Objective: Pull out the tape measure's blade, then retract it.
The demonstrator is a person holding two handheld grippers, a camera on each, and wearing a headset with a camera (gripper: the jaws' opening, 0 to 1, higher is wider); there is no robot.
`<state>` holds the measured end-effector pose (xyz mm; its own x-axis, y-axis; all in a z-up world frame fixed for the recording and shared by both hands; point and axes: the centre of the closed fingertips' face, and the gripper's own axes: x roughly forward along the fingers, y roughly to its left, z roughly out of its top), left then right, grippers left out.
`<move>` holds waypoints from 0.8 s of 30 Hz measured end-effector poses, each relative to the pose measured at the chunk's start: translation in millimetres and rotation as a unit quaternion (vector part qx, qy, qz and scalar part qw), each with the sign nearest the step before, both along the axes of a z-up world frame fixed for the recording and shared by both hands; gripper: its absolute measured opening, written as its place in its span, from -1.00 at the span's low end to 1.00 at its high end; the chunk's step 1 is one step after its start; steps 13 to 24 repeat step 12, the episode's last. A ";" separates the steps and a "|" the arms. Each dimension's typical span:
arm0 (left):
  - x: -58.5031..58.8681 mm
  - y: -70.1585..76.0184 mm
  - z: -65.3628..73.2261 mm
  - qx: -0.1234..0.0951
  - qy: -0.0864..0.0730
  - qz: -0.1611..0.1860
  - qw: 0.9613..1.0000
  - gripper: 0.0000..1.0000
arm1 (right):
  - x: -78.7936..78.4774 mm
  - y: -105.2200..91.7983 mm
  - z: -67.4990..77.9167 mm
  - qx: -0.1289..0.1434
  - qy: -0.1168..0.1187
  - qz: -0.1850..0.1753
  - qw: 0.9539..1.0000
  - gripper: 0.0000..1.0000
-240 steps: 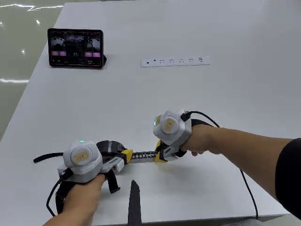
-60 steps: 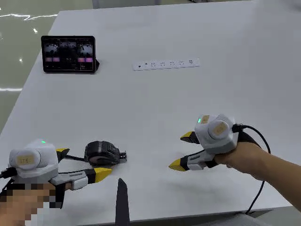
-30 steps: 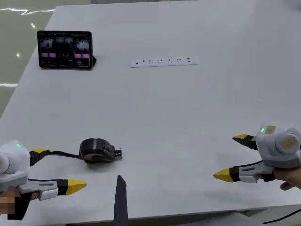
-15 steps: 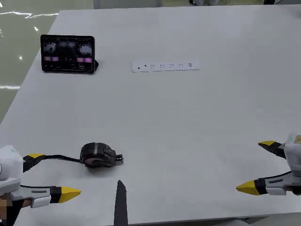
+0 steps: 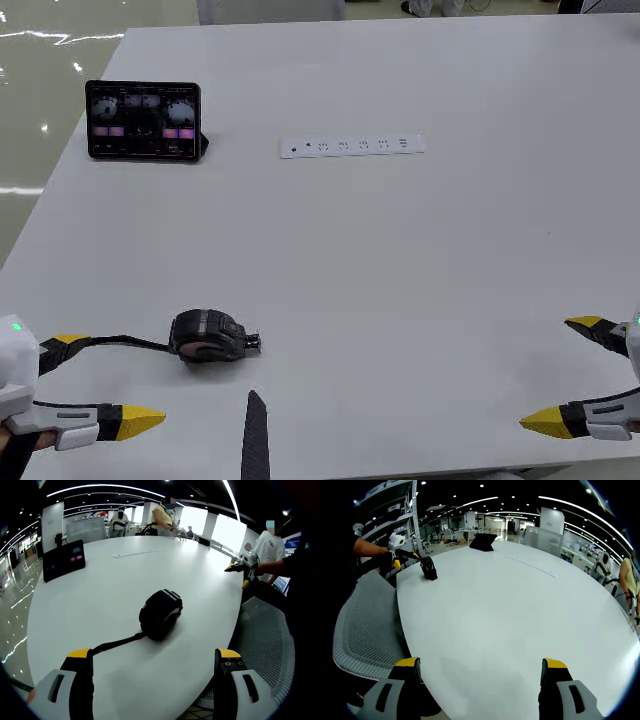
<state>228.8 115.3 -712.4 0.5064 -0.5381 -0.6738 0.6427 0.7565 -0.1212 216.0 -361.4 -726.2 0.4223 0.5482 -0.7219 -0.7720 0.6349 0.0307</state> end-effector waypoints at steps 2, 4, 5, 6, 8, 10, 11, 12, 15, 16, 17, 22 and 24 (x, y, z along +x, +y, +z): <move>-0.8 0.1 0.7 -0.005 0.005 0.003 1.000 0.98 | 0.8 -1.1 0.8 0.003 0.000 -0.003 1.000 0.98; -1.6 1.2 0.3 -0.002 0.006 0.003 1.000 0.98 | 1.0 -1.6 1.2 0.004 0.000 -0.004 1.000 0.98; -1.7 1.5 0.4 -0.002 0.005 0.003 1.000 0.98 | 1.0 -2.0 1.2 0.004 0.000 -0.004 1.000 0.98; -2.6 1.6 0.3 -0.001 0.006 0.002 1.000 0.98 | 1.1 -2.3 1.2 0.004 0.001 -0.004 1.000 0.98; -3.2 2.2 0.2 0.001 0.006 0.002 1.000 0.98 | 1.8 -3.0 1.5 0.003 0.000 -0.004 1.000 0.98; -4.0 1.9 0.4 -0.001 0.008 0.002 1.000 0.98 | 1.7 -2.2 2.2 0.005 0.002 -0.004 1.000 0.98; -4.1 2.0 0.4 0.000 0.007 0.002 1.000 0.98 | 1.8 -2.0 2.2 0.005 0.003 -0.003 1.000 0.98; -4.1 2.1 0.2 0.000 0.008 0.002 1.000 0.98 | 1.9 -1.7 2.2 0.005 0.003 -0.003 1.000 0.98; -4.1 2.1 0.2 0.000 0.008 0.002 1.000 0.98 | 1.9 -1.7 2.2 0.005 0.003 -0.003 1.000 0.98; -4.1 2.1 0.2 0.000 0.008 0.002 1.000 0.98 | 1.9 -1.7 2.2 0.005 0.003 -0.003 1.000 0.98; -4.1 2.1 0.2 0.000 0.008 0.002 1.000 0.98 | 1.9 -1.7 2.2 0.005 0.003 -0.003 1.000 0.98; -4.1 2.1 0.2 0.000 0.008 0.002 1.000 0.98 | 1.9 -1.7 2.2 0.005 0.003 -0.003 1.000 0.98; -4.1 2.1 0.2 0.000 0.008 0.002 1.000 0.98 | 1.9 -1.7 2.2 0.005 0.003 -0.003 1.000 0.98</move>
